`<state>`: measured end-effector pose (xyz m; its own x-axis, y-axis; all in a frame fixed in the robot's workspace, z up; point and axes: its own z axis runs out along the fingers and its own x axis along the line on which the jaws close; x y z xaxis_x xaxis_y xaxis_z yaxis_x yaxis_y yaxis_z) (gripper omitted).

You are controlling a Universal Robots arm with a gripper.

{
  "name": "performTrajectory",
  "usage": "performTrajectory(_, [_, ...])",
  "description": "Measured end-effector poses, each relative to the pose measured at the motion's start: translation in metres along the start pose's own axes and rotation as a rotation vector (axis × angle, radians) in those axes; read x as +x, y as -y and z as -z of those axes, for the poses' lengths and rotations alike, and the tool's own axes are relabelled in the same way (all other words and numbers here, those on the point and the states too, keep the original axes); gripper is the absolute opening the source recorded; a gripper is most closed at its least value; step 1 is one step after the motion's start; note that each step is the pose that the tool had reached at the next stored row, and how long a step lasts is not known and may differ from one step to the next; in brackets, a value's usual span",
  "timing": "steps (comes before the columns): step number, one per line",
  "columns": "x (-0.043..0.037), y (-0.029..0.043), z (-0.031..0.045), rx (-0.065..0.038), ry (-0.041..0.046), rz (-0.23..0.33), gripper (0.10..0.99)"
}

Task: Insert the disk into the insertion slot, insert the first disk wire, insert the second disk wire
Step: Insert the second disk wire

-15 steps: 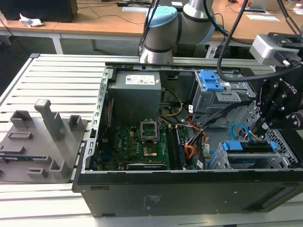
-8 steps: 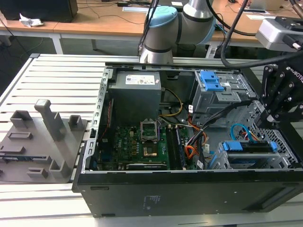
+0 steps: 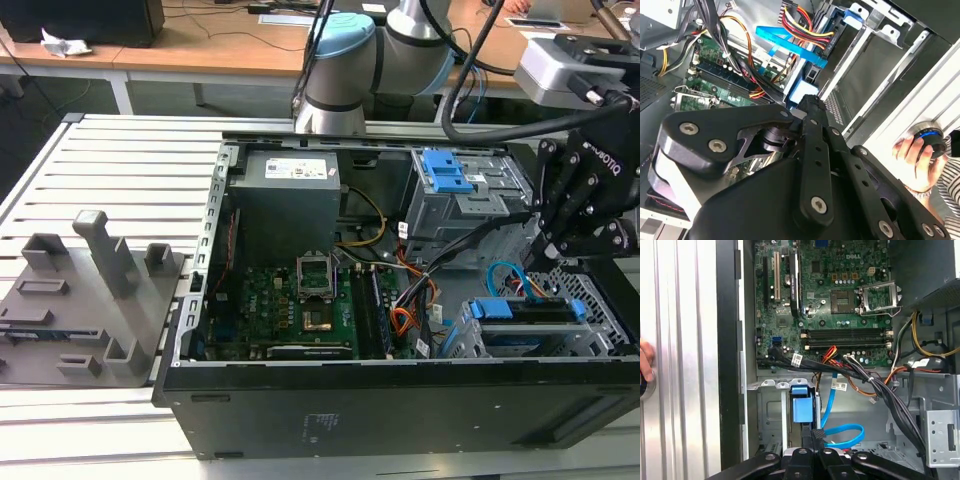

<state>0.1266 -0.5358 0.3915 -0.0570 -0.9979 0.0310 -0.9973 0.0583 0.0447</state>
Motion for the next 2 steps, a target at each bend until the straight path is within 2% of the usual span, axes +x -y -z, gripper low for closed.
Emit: performTrajectory(2, [0.0000, 0.0000, 0.0000, 0.000, 0.0000, 0.000, 0.106])
